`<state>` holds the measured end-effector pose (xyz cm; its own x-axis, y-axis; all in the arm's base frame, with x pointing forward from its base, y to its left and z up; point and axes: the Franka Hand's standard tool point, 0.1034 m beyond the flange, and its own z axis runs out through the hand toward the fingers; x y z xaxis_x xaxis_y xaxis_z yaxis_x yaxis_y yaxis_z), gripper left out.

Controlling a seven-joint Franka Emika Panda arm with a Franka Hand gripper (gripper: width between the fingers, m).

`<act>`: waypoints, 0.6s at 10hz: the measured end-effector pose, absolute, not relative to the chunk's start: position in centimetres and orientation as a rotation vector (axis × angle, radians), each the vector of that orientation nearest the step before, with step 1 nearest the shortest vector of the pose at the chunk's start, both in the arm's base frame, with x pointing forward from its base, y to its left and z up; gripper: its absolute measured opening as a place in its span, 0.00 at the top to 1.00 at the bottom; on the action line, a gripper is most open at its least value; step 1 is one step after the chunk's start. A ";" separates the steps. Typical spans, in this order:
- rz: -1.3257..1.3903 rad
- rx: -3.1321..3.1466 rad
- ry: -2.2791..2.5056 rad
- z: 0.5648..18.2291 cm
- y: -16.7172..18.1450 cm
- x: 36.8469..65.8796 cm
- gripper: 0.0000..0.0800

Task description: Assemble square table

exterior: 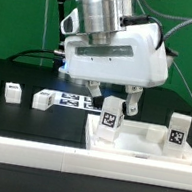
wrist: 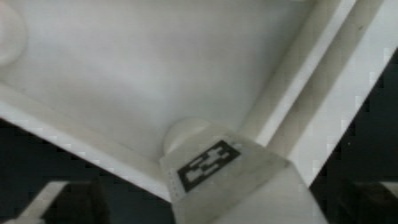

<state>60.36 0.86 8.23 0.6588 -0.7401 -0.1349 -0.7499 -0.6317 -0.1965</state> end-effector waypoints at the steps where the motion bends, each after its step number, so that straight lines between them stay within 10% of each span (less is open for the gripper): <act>1: 0.082 -2.727 1.075 8.3 1.1 60.4 0.19; 6: 0.049 -2.885 0.669 8.2 1.0 60.6 0.19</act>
Offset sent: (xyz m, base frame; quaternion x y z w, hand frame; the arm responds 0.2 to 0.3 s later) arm 0.0023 0.0025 0.0001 -0.0433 -0.0002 -0.1494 0.9878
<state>60.64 1.03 8.20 0.8982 -0.4335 -0.0725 -0.4394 -0.8827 -0.1666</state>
